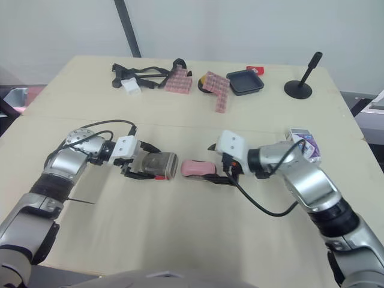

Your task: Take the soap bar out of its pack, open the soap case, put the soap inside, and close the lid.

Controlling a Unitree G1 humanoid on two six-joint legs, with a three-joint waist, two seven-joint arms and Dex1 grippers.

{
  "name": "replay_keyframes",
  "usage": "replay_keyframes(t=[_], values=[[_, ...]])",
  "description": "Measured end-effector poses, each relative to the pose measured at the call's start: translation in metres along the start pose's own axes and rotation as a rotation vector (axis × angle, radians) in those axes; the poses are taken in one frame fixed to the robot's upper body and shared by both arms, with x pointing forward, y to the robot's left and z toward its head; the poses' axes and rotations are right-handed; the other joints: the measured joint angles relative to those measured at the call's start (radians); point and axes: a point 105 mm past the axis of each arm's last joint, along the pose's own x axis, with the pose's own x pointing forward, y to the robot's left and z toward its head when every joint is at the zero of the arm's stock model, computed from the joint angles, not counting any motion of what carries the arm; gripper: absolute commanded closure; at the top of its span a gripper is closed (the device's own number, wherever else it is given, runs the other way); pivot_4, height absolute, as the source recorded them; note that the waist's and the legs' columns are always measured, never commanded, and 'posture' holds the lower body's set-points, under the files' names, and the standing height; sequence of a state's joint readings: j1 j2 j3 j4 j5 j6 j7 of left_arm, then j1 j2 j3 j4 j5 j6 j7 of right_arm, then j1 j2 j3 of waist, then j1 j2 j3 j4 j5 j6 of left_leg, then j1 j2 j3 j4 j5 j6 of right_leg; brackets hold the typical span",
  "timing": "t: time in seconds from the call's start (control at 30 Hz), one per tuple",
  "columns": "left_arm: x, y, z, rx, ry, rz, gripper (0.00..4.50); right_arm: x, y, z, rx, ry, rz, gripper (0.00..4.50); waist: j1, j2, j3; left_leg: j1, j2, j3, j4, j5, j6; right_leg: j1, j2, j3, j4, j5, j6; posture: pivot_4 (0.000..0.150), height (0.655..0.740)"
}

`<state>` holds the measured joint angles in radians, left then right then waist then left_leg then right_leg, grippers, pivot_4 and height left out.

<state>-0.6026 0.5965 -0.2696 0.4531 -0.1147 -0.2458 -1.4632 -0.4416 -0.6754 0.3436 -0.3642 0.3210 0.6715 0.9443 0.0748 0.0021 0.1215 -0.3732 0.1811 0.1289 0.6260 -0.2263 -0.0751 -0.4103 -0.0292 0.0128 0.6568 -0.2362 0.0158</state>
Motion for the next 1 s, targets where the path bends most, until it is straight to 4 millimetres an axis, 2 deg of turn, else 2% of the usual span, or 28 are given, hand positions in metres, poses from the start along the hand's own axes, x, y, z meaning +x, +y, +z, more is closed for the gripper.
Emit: replay_keyframes(t=[0.23, 0.47, 1.0], values=[[0.002, -0.003, -0.001, -0.018, -0.002, -0.011, 1.04, 0.012, -0.005, -0.006, 0.012, 0.076, 0.013, 0.0, 0.007, 0.0, 0.0, 0.0, 0.0, 0.0, 0.0, 0.0, -0.001, 0.0, 0.0, 0.0, 0.0, 0.0, 0.0, 0.15, 0.7398], [0.005, -0.003, 0.003, -0.012, -0.013, -0.018, 1.04, 0.025, -0.003, -0.021, 0.046, 0.123, 0.031, 0.0, 0.005, 0.0, 0.0, 0.0, 0.0, 0.0, 0.0, 0.0, -0.002, 0.0, 0.0, 0.0, 0.0, 0.0, 0.0, 0.15, 0.7398], [0.008, -0.004, 0.005, -0.01, -0.019, -0.023, 1.04, 0.032, -0.008, -0.027, 0.031, 0.126, 0.019, 0.0, 0.003, 0.0, 0.0, -0.001, 0.0, 0.001, 0.0, 0.0, -0.002, 0.0, 0.001, 0.001, 0.001, 0.0, 0.0, 0.15, 0.7398]])
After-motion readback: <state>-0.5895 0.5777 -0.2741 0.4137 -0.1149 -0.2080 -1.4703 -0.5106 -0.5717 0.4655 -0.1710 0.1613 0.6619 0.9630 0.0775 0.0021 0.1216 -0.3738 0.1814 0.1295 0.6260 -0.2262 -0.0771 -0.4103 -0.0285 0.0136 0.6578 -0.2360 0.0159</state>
